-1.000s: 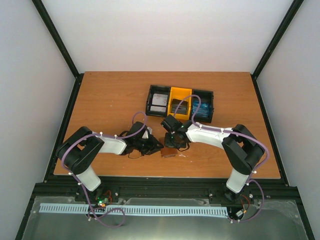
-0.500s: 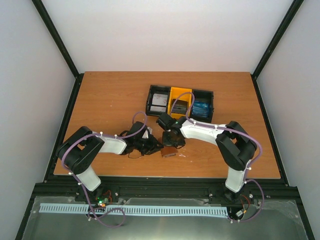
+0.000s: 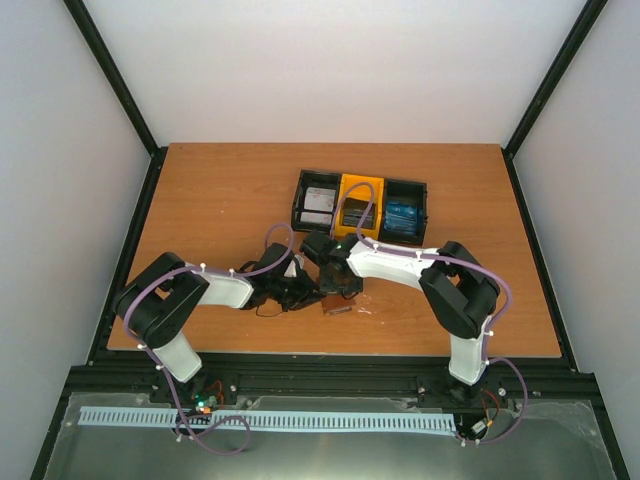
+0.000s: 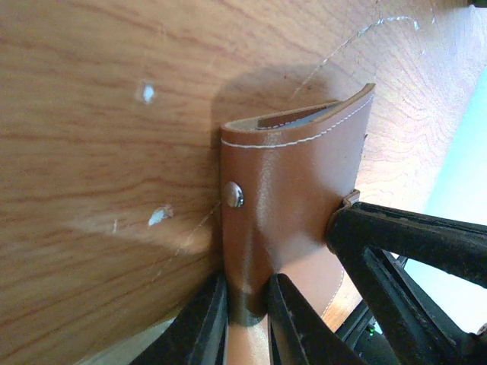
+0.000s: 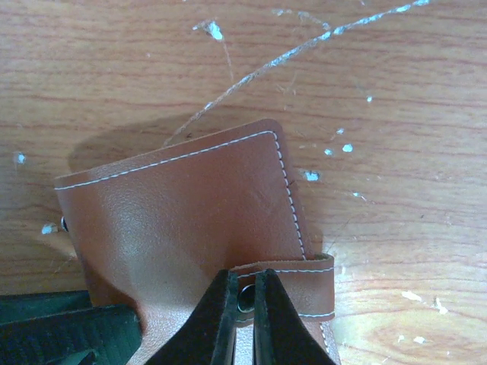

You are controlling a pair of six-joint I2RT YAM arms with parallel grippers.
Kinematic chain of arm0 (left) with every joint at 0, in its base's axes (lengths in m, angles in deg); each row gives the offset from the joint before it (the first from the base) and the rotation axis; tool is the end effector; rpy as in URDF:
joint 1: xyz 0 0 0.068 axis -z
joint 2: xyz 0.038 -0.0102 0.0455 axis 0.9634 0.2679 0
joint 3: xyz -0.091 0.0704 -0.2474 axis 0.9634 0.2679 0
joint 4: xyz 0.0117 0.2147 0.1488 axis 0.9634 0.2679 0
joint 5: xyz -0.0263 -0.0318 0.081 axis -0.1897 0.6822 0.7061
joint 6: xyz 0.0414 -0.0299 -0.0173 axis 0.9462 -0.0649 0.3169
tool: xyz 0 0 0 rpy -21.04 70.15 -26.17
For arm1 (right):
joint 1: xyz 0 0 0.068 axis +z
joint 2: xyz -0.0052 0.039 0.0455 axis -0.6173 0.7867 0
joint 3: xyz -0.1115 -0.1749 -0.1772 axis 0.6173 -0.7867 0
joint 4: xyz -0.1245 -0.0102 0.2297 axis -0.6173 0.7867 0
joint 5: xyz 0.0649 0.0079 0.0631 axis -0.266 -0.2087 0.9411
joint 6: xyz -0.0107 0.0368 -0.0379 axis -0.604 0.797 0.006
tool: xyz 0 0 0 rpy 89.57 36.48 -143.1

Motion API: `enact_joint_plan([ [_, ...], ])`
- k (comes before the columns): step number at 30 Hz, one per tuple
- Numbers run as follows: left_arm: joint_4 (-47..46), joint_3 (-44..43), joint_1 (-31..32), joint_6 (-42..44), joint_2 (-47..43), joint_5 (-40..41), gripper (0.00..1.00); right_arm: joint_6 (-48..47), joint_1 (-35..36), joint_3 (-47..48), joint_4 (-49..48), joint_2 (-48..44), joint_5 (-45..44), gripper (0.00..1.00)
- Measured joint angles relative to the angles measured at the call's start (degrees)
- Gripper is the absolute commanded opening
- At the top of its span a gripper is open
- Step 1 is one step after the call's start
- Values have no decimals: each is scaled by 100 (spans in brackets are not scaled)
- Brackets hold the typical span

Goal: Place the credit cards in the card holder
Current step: Close the card holder at the center of the board.

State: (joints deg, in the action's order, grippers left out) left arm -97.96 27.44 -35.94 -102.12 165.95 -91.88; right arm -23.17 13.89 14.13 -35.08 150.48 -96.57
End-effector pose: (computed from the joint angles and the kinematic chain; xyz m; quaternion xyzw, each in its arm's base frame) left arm 0.2088 -0.1879 0.1029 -0.1484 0.9035 -0.4018 0.0126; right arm 0.2209 0.2754 0.1618 -0.0116 0.9950 0.0160 0.0978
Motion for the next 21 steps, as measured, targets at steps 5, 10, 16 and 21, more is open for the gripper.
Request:
enact_joint_plan([
  [5,-13,7,0,-17,0,-4,16,66,0,26,22,20,20,3],
  [10,-96,46,0,-61,0,-7,16,142,0,129,129,120,24,3],
  [16,-258,127,-2,-118,2,-13,16,216,-2,205,216,216,24,3],
  [21,-348,168,-7,-153,0,-20,16,343,-17,-138,-164,-94,39,3],
])
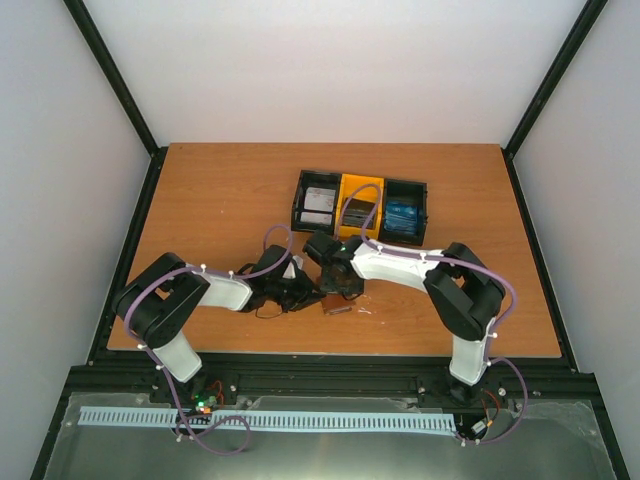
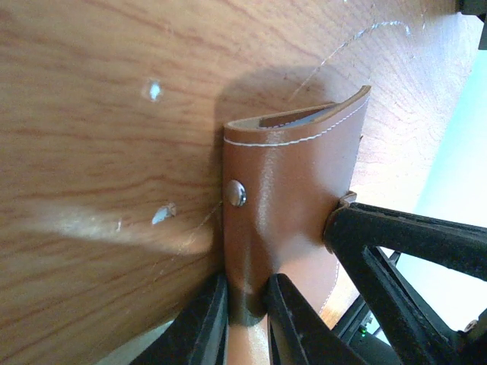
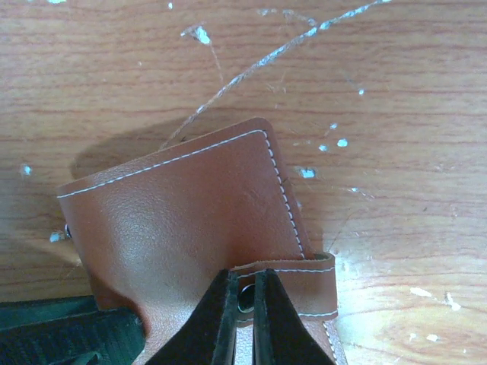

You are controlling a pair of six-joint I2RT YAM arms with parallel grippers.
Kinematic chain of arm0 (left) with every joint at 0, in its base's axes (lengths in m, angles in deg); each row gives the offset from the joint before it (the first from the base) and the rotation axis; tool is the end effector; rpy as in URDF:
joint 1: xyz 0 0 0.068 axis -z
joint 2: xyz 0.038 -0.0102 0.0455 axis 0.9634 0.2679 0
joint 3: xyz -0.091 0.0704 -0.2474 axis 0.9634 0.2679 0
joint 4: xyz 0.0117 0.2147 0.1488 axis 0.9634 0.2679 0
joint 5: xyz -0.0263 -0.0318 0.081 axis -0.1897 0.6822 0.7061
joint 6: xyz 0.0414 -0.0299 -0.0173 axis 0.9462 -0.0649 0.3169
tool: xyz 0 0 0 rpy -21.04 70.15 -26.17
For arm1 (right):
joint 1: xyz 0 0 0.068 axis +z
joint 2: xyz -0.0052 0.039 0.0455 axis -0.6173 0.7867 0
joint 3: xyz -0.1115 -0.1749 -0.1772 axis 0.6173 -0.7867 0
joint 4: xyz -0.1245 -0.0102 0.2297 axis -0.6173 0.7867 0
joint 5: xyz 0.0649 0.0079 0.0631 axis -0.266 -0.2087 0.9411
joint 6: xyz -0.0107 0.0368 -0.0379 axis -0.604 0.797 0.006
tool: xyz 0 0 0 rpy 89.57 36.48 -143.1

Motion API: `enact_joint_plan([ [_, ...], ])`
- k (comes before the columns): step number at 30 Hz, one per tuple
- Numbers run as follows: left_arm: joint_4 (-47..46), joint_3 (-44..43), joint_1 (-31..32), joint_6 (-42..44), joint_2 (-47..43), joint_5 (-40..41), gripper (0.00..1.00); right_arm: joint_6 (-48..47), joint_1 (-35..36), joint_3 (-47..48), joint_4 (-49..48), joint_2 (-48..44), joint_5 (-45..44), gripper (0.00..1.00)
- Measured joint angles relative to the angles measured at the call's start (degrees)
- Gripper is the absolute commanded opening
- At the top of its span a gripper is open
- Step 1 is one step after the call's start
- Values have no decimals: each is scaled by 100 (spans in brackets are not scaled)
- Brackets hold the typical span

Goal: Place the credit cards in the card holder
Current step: Close the card holder at the center of the board.

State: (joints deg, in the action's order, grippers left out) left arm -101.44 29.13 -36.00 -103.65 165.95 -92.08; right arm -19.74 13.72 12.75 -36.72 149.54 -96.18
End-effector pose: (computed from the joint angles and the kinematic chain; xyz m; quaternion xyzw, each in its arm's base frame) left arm 0.2064 -0.1857 0.1003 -0.1554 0.8971 -0.4134 0.0156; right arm 0.2200 0.2729 0.1617 0.0200 0.9943 0.0291 0.1009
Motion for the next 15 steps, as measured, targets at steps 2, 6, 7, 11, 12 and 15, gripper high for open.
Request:
enact_joint_plan([
  [2,-11,7,-2,-15,-4,-2,16,15,-35,-155,-175,-122,44,3],
  [6,-13,9,-2,-33,-4,-2,16,4,-153,-367,-415,-299,236,4],
  [7,-17,7,-2,-33,-4,-4,16,-13,-181,-389,-426,-352,256,5],
  [11,-13,-9,-2,-33,-7,-7,16,-87,-240,-433,-616,-420,361,11],
  [12,-11,-11,-2,-33,-7,-7,16,-125,-240,-433,-656,-422,382,11],
  [15,-11,-35,0,-33,-7,-9,16,-205,-236,-433,-719,-422,439,12],
])
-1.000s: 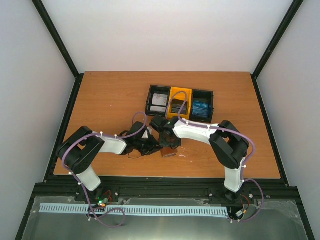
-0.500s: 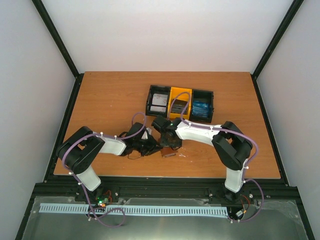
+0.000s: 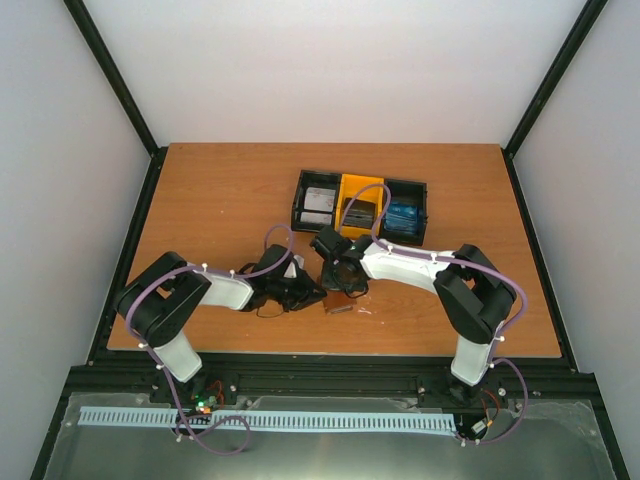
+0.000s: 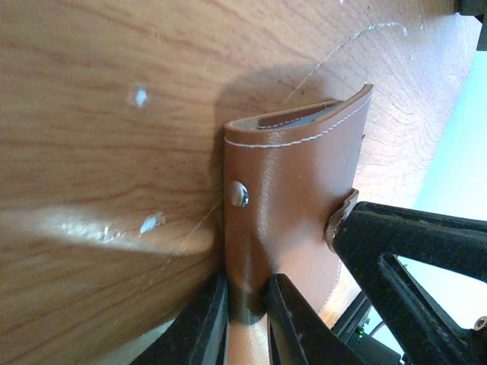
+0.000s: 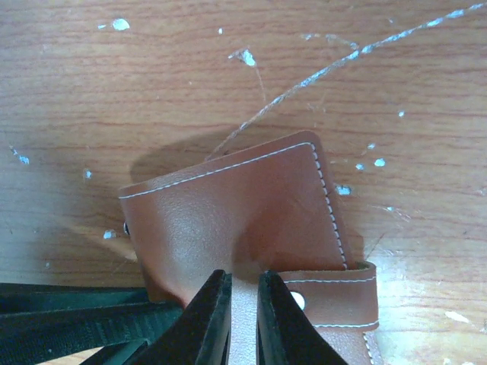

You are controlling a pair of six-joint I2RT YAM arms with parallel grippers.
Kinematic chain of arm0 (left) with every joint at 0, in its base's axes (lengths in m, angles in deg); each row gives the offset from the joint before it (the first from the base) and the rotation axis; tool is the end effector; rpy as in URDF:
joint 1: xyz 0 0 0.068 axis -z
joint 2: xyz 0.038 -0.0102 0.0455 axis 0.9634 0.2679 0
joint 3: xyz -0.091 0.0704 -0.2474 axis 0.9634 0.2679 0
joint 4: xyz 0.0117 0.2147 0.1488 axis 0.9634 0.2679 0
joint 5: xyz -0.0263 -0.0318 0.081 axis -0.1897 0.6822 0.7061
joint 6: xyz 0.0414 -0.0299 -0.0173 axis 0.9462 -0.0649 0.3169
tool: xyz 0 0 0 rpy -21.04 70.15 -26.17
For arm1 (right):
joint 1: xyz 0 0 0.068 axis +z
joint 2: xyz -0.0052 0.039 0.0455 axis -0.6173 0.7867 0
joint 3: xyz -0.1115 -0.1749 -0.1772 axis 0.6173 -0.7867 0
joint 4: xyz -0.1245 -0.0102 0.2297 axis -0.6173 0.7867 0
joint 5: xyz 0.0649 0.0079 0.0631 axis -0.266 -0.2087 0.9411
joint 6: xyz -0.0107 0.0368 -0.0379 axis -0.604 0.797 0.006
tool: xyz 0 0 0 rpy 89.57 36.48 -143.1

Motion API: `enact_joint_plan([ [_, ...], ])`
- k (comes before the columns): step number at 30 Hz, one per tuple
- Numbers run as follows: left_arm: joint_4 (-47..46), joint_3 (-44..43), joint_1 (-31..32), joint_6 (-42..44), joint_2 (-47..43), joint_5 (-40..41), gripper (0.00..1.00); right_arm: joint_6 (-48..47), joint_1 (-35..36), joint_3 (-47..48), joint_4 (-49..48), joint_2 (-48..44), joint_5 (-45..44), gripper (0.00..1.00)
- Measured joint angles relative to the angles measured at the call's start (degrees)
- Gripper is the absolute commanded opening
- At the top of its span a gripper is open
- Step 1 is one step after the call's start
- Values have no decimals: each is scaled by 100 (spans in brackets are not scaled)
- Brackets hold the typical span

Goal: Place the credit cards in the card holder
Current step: Close the card holder at the center of the board.

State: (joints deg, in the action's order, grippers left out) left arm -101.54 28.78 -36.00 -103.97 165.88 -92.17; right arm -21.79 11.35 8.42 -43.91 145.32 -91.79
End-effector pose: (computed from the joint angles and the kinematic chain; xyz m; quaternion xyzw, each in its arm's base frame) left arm 0.2077 -0.1869 0.1021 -0.1561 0.8953 -0.4169 0.0165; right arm 0.2253 0.2609 0.1692 0.0210 0.9888 0.0970 0.1115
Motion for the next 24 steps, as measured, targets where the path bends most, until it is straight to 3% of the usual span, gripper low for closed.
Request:
enact_joint_plan([
  [24,59,-94,13,2,37,0,17,-363,-260,-284,-2,-713,-103,9],
])
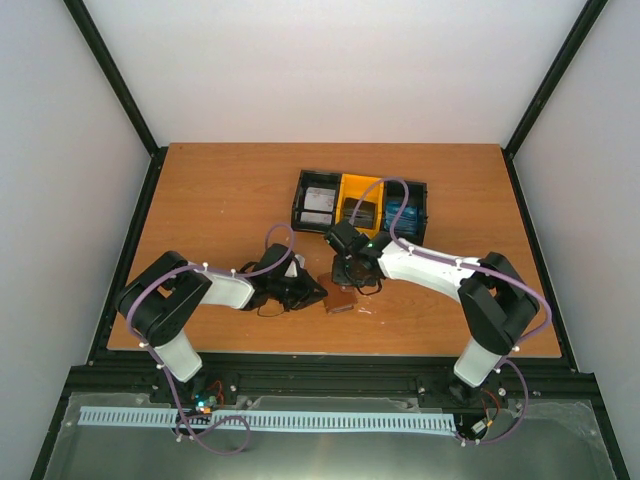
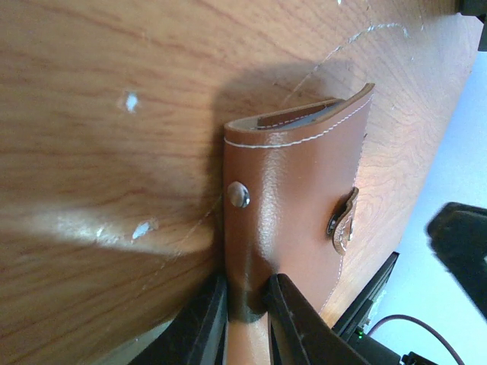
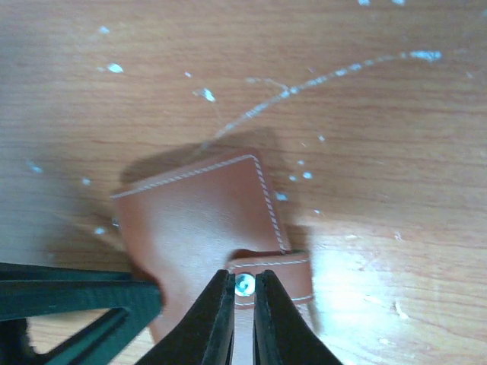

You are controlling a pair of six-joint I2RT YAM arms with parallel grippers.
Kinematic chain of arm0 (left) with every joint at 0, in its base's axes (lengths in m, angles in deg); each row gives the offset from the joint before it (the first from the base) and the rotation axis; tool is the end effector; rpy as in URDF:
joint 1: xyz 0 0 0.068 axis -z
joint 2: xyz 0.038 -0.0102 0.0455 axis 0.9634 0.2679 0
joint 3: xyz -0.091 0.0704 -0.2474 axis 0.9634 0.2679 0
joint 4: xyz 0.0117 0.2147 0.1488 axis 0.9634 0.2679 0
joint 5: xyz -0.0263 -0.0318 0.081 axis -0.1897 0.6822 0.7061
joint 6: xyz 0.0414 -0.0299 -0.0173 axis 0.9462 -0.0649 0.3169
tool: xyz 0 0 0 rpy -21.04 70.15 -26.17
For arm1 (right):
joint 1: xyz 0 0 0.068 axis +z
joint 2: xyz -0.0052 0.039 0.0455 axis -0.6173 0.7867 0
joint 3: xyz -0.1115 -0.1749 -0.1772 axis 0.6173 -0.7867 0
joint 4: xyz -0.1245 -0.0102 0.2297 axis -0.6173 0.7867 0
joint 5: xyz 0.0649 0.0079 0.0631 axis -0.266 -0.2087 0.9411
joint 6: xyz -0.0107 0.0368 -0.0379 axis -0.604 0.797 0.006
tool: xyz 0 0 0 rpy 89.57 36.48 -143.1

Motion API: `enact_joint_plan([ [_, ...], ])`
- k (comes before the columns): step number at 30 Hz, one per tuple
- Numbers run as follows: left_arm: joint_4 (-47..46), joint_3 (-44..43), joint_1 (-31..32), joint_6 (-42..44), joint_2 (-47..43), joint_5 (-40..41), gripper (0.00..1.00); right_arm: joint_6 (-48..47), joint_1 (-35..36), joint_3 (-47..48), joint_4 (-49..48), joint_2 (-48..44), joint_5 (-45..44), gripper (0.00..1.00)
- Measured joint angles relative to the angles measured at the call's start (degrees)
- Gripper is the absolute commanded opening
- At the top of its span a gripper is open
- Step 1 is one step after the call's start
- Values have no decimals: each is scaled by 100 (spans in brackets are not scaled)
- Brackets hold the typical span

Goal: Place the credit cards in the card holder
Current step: Close the card holder at the center of the board.

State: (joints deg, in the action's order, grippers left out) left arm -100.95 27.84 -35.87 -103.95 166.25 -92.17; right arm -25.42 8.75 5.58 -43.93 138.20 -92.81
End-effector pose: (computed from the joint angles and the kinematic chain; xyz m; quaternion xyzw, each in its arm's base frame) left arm 0.2101 -0.1896 0.1035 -0.1550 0.8955 -0.4168 0.0160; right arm 0.2250 0.2369 0.1951 0.0146 0.9825 0.1122 0.1480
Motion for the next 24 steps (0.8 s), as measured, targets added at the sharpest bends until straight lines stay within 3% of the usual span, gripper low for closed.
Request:
enact_joint_plan([
  [11,33,-15,0,2,4,0,17,-83,-35,-157,-87,304,313,10],
  [24,37,-20,0,2,4,0,17,-155,-61,-157,-234,433,422,3],
])
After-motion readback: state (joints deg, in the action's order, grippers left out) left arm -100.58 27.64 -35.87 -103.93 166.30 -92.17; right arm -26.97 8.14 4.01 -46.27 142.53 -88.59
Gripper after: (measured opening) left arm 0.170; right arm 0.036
